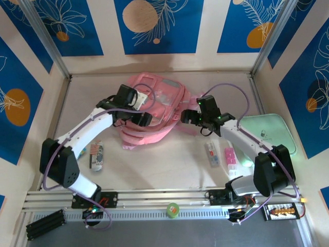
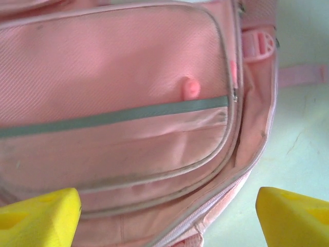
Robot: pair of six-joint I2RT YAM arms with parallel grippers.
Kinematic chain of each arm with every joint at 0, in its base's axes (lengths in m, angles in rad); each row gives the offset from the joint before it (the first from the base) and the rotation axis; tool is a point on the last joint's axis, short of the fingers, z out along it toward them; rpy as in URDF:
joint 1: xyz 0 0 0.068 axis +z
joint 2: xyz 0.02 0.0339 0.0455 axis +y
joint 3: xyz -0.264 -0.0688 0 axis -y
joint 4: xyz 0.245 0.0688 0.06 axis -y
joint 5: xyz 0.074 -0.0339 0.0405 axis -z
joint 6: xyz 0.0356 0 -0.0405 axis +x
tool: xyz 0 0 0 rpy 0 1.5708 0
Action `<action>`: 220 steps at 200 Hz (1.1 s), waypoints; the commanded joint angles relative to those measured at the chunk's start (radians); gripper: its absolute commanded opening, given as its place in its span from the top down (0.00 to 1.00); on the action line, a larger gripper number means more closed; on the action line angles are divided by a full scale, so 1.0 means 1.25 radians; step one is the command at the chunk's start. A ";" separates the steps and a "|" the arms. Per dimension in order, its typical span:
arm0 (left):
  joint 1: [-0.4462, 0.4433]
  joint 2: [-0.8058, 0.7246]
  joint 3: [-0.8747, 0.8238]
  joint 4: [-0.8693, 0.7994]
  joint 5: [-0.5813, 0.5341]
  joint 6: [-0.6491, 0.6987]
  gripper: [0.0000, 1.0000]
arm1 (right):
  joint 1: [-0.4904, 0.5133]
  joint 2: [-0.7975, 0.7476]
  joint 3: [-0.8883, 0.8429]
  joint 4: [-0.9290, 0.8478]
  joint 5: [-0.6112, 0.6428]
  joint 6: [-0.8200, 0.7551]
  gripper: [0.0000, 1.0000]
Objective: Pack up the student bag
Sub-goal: Unzip the student bag at the top-center of the table.
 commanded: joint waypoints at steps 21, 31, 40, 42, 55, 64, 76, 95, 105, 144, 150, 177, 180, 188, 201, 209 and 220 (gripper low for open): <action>-0.028 0.090 0.033 -0.021 -0.044 0.294 0.14 | -0.032 -0.043 -0.032 0.030 -0.049 0.019 0.05; -0.028 0.103 0.032 -0.026 -0.027 0.354 0.16 | -0.041 -0.052 -0.042 0.034 -0.056 0.022 0.06; -0.031 0.108 0.019 -0.018 -0.016 0.407 0.17 | -0.048 -0.060 -0.053 0.040 -0.063 0.027 0.06; -0.031 0.109 0.017 -0.016 -0.016 0.416 0.17 | -0.050 -0.061 -0.055 0.041 -0.065 0.028 0.06; -0.032 0.117 0.010 0.010 -0.037 0.440 0.17 | -0.063 -0.071 -0.065 0.046 -0.081 0.034 0.07; -0.032 0.126 0.011 0.019 -0.049 0.458 0.17 | -0.069 -0.077 -0.072 0.049 -0.092 0.038 0.07; -0.032 0.148 0.026 0.017 -0.059 0.481 0.17 | -0.075 -0.083 -0.080 0.056 -0.100 0.041 0.07; -0.034 0.196 0.067 -0.009 -0.074 0.521 0.20 | -0.081 -0.086 -0.088 0.062 -0.109 0.048 0.08; -0.037 0.220 0.084 -0.021 -0.085 0.550 0.22 | -0.081 -0.088 -0.088 0.060 -0.107 0.054 0.09; -0.038 0.272 0.131 -0.013 -0.114 0.609 0.39 | -0.081 -0.098 -0.098 0.057 -0.108 0.065 0.10; -0.039 0.274 0.138 -0.013 -0.108 0.611 0.43 | -0.081 -0.098 -0.099 0.056 -0.104 0.068 0.09; -0.040 0.254 0.145 0.009 -0.075 0.619 0.65 | -0.085 -0.098 -0.094 0.045 -0.098 0.084 0.10; -0.040 0.249 0.144 0.011 -0.072 0.620 0.67 | -0.085 -0.098 -0.093 0.046 -0.099 0.086 0.10; -0.039 0.238 0.143 0.013 -0.061 0.619 0.72 | -0.086 -0.098 -0.093 0.049 -0.100 0.091 0.10; -0.038 0.217 0.145 0.014 -0.040 0.613 0.79 | -0.087 -0.091 -0.094 0.065 -0.116 0.096 0.10; -0.038 0.203 0.144 0.014 -0.029 0.609 0.84 | -0.088 -0.081 -0.091 0.076 -0.130 0.097 0.10; -0.036 0.181 0.139 0.019 -0.012 0.596 0.91 | -0.089 -0.060 -0.080 0.086 -0.154 0.098 0.10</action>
